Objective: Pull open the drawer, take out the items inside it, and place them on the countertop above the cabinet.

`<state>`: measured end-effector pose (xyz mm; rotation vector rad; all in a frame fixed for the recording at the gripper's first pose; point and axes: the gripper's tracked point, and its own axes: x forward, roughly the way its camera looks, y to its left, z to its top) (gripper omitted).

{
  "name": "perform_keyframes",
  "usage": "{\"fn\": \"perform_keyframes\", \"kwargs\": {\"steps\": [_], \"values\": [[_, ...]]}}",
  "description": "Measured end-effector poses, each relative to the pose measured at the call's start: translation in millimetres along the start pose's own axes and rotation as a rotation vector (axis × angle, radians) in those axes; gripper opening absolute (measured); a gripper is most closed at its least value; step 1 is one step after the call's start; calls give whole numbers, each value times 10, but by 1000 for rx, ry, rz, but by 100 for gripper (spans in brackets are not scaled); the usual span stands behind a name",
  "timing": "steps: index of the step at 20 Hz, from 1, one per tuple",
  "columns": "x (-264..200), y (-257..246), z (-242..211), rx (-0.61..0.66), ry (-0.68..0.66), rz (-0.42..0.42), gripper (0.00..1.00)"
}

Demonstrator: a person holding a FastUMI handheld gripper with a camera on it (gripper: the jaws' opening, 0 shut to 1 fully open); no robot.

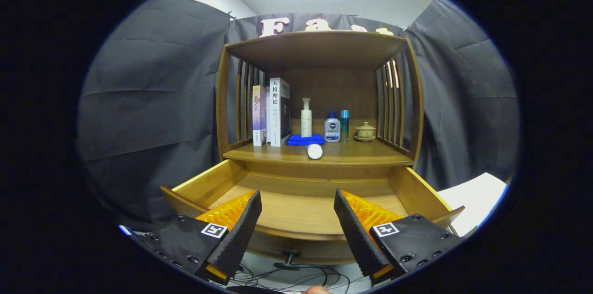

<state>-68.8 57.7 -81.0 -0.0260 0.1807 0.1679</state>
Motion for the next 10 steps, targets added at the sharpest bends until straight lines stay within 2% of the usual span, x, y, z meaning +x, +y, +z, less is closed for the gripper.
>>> {"fn": "perform_keyframes", "kwargs": {"steps": [6,10], "values": [[-211,117,-562,9,31,-3,98],[-152,167,-927,-20,68,-6,98]]}}
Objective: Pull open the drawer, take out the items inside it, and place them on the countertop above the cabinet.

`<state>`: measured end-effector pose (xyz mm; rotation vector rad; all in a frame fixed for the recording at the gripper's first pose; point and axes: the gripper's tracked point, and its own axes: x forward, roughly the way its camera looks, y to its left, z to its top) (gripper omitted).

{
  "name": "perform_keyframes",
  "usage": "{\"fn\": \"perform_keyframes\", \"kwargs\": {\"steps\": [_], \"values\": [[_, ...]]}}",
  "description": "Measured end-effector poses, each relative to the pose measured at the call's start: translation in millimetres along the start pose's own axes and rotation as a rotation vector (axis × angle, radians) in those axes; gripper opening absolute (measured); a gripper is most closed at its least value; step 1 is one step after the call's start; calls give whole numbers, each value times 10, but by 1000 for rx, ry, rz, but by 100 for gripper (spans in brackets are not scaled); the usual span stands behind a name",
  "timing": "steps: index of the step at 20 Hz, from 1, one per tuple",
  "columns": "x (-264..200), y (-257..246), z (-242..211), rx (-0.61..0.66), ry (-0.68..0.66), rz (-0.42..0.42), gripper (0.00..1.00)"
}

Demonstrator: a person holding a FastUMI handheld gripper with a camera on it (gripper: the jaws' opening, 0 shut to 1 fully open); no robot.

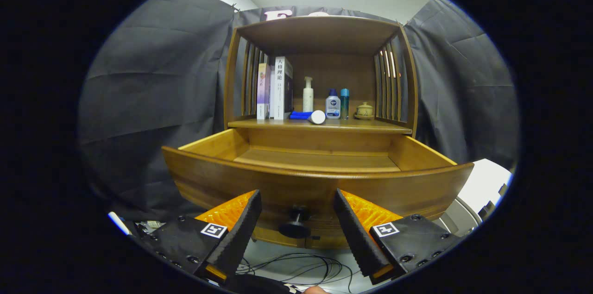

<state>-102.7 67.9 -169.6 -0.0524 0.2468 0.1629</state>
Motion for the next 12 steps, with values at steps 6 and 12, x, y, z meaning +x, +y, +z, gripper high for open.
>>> {"fn": "perform_keyframes", "kwargs": {"steps": [6,12], "values": [[175,114,-320,-38,-3,-8,99],[215,77,-299,-34,-47,-62,98]]}}
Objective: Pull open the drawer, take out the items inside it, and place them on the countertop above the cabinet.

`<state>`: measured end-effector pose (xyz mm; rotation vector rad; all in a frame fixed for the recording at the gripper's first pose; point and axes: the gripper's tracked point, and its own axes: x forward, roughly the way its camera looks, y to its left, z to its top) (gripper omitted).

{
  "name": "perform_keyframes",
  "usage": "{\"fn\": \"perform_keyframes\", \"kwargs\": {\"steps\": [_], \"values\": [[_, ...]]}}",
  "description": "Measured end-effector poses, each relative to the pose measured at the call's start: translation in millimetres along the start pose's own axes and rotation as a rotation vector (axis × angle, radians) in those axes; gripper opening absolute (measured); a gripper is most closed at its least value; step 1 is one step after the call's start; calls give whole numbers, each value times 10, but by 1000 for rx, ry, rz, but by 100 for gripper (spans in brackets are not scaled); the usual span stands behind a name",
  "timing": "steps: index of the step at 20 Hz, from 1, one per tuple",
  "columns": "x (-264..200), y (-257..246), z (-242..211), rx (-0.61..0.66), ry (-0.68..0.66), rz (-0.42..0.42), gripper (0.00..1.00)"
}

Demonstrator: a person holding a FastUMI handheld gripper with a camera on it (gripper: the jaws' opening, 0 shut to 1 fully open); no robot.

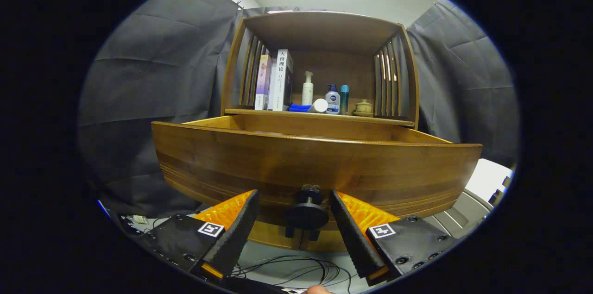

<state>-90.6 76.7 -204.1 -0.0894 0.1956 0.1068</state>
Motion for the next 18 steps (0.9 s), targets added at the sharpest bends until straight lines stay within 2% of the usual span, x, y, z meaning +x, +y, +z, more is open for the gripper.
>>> {"fn": "perform_keyframes", "kwargs": {"steps": [9,18], "values": [[189,-84,50,2,-13,-81,98],[603,-105,185,37,-5,-93,98]]}}
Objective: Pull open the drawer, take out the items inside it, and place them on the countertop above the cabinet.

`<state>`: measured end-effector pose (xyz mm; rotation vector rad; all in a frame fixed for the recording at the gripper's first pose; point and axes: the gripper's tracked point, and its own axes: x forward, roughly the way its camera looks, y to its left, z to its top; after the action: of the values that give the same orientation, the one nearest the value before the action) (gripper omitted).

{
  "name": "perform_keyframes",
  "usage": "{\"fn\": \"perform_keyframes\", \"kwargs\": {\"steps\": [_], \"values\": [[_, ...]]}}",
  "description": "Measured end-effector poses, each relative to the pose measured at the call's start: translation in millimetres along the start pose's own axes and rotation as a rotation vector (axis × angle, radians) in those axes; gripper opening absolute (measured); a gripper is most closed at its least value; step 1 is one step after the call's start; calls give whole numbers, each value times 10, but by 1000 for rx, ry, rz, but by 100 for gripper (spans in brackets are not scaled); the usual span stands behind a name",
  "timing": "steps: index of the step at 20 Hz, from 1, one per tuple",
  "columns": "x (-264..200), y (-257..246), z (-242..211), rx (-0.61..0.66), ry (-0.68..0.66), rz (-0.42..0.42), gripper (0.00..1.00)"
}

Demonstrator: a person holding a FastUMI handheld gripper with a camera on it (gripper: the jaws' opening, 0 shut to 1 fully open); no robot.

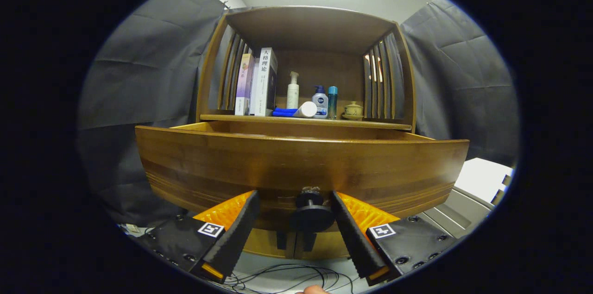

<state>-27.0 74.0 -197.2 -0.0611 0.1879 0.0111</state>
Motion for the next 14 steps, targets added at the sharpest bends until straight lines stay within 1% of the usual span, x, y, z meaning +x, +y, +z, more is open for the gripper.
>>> {"fn": "perform_keyframes", "kwargs": {"steps": [4,7,14], "values": [[336,-3,204,3,-25,-6,98],[524,0,442,-21,-87,-17,98],[841,26,458,-18,-66,-37,98]]}}
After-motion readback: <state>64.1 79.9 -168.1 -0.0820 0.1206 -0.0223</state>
